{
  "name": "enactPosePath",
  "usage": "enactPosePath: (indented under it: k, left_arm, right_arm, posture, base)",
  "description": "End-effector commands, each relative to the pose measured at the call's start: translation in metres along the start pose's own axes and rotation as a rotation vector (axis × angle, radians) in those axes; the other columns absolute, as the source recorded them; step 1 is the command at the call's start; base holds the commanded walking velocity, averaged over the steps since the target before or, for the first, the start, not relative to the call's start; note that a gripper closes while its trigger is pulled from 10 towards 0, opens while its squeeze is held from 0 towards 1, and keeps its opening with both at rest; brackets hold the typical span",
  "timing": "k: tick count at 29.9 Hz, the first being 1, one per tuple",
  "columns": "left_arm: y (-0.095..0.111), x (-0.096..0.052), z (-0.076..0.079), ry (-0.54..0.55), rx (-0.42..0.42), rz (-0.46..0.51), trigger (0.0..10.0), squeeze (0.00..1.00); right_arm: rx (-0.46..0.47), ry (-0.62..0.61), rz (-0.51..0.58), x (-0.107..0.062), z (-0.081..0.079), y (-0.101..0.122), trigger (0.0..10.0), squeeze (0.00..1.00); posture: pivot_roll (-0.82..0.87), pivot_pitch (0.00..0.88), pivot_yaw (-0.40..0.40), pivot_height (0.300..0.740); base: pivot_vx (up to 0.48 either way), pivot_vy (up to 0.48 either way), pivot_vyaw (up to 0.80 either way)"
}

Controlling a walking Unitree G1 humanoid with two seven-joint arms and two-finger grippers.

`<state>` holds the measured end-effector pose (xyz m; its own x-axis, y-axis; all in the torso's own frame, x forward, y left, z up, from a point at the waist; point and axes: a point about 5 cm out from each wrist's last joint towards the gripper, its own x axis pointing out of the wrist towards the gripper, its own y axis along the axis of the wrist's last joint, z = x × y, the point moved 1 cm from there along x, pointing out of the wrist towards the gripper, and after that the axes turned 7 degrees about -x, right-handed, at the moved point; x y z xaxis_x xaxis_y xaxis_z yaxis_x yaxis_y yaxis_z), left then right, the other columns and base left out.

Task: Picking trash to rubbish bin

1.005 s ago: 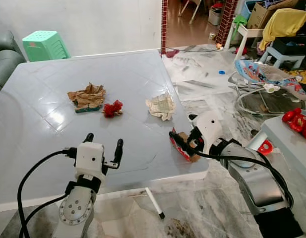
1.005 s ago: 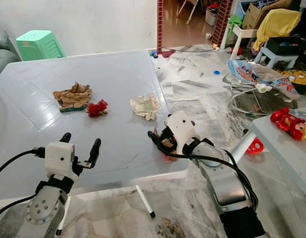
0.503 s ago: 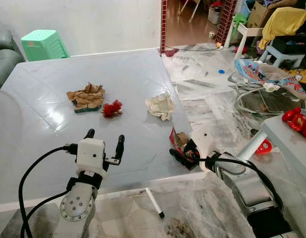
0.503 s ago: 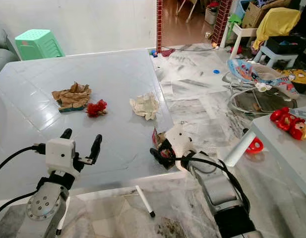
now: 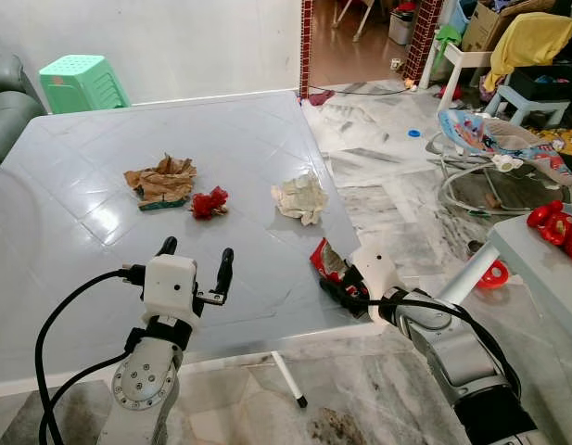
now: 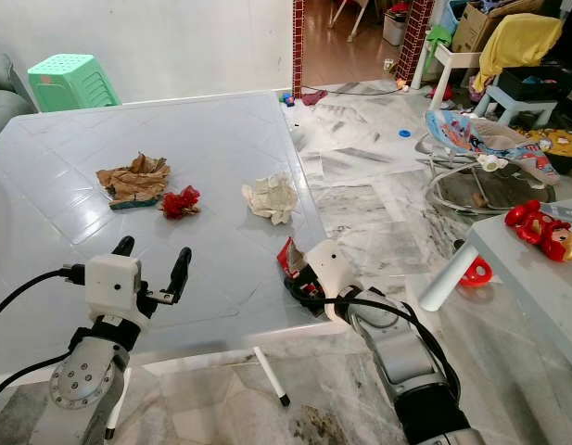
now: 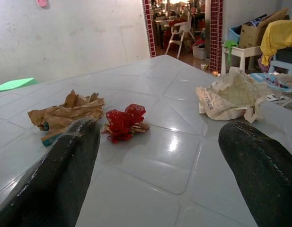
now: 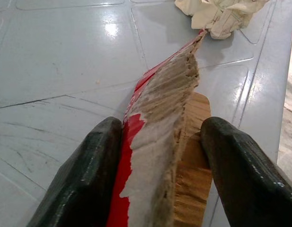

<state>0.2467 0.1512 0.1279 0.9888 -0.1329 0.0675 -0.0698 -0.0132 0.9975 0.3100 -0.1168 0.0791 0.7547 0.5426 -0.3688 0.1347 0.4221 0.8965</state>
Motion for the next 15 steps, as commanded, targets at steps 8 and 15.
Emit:
enactPosePath:
  k: [8, 15]
  left_arm:
    - [0.0023, 0.0009, 0.0007, 0.002, 0.004, 0.008, 10.0, 0.00]
    - [0.0038, 0.0018, 0.0010, 0.002, 0.002, 0.013, 10.0, 0.00]
  right_arm:
    - [-0.005, 0.007, 0.004, 0.0023, 0.0008, 0.0008, 0.0, 0.00]
    - [-0.008, 0.016, 0.007, 0.0029, -0.0014, 0.0012, 0.0, 0.00]
  posture:
    - [0.00, 0.045, 0.012, 0.740]
    - [0.00, 0.045, 0.012, 0.740]
  base:
    - [0.000, 0.000, 0.00]
    - [0.000, 0.000, 0.00]
